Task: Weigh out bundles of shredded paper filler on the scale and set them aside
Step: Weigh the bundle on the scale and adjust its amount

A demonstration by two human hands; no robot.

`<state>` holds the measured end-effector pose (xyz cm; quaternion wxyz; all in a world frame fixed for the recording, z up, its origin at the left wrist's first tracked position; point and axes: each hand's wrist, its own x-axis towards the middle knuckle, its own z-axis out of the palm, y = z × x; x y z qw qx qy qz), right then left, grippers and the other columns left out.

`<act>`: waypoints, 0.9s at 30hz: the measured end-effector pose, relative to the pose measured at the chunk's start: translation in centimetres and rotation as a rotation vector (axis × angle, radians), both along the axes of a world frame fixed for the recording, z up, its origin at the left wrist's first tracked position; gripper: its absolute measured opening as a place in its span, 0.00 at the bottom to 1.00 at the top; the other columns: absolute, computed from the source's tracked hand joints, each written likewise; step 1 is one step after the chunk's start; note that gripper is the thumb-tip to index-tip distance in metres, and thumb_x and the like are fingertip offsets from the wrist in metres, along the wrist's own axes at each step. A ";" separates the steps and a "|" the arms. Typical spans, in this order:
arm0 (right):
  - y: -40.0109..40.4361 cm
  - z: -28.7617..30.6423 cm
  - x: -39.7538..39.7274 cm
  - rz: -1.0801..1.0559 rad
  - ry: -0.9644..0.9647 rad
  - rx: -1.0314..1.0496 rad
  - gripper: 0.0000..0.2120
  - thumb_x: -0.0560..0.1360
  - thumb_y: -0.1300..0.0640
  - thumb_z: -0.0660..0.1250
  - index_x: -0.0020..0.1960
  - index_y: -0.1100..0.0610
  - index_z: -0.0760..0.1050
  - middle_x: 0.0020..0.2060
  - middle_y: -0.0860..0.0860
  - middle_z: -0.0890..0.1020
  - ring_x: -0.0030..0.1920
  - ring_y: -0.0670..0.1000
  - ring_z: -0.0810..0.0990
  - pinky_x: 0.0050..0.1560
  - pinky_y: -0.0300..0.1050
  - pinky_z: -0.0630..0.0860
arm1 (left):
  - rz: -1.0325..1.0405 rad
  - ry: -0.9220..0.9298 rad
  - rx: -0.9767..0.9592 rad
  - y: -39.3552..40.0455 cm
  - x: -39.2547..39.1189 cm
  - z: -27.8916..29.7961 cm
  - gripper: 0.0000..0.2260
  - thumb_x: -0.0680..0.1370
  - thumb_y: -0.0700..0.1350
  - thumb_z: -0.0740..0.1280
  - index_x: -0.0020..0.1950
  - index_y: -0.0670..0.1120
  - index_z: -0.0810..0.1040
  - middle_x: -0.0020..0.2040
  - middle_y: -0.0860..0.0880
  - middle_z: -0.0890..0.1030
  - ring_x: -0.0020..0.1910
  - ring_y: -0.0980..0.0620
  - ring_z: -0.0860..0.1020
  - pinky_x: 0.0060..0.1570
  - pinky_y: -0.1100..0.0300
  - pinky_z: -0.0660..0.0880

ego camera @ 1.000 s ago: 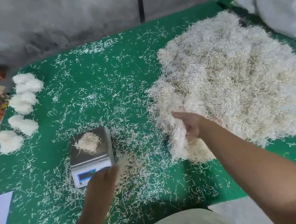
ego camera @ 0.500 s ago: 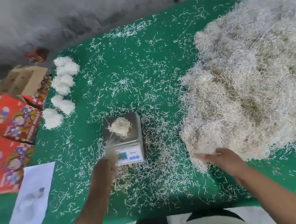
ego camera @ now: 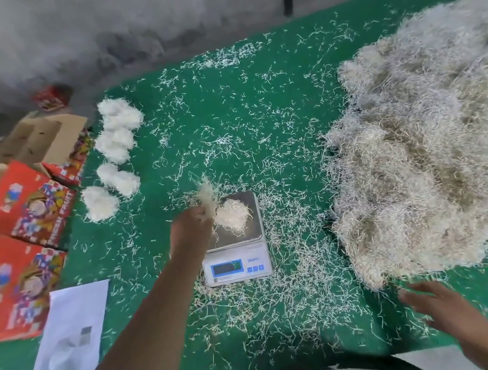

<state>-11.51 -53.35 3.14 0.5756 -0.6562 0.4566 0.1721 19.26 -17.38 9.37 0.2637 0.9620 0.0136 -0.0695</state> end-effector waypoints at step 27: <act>13.0 0.6 3.7 -0.201 0.030 -0.114 0.15 0.78 0.57 0.76 0.63 0.56 0.80 0.54 0.56 0.86 0.57 0.56 0.84 0.58 0.56 0.80 | -0.017 0.134 -0.293 10.8 2.6 -9.0 0.20 0.80 0.35 0.68 0.71 0.46 0.75 0.60 0.48 0.82 0.49 0.52 0.81 0.50 0.54 0.80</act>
